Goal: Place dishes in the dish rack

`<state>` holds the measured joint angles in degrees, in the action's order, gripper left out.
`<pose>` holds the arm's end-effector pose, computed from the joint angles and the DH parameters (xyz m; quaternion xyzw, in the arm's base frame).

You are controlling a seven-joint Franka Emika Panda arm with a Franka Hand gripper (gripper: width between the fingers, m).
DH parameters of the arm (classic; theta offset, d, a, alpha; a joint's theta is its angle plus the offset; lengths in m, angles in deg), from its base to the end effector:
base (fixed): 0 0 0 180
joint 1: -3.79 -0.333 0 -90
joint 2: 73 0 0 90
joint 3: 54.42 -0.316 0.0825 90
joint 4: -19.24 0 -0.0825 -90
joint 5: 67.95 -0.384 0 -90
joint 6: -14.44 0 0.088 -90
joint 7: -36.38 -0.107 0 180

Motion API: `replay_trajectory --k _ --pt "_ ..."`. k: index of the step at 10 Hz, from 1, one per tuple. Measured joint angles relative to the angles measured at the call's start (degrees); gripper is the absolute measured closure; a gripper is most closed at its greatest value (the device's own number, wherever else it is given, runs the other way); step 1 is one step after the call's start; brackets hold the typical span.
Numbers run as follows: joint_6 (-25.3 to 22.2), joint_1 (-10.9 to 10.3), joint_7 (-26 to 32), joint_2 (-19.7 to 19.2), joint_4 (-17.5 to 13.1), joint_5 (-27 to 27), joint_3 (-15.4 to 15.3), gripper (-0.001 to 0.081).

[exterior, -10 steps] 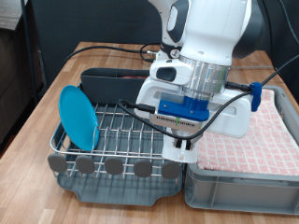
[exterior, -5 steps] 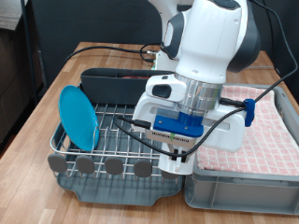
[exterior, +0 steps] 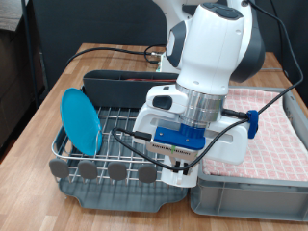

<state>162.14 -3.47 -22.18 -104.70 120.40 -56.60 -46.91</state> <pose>0.6862 0.0100 0.2792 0.9004 -0.4043 0.1591 0.0211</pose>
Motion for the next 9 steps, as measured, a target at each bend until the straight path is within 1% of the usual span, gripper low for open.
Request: replay_trajectory --k 4,5,6,7,8,9 --pt "-0.39 0.65 0.97 -1.45 -1.69 -0.35 -0.33 0.0737" --pt "-0.75 0.66 1.12 -1.65 -2.2 -0.35 -0.35 0.0595" --pt "-1.49 0.7 1.48 -1.76 -2.8 -0.54 -0.52 0.0409" --pt "-2.84 0.97 2.36 -1.92 -3.63 -1.4 -1.04 0.0409" --pt "-6.19 1.89 4.8 -2.11 -5.03 -3.65 -2.53 0.0241" --pt "-11.33 3.24 7.87 -2.22 -6.98 -6.55 -4.54 0.0241"
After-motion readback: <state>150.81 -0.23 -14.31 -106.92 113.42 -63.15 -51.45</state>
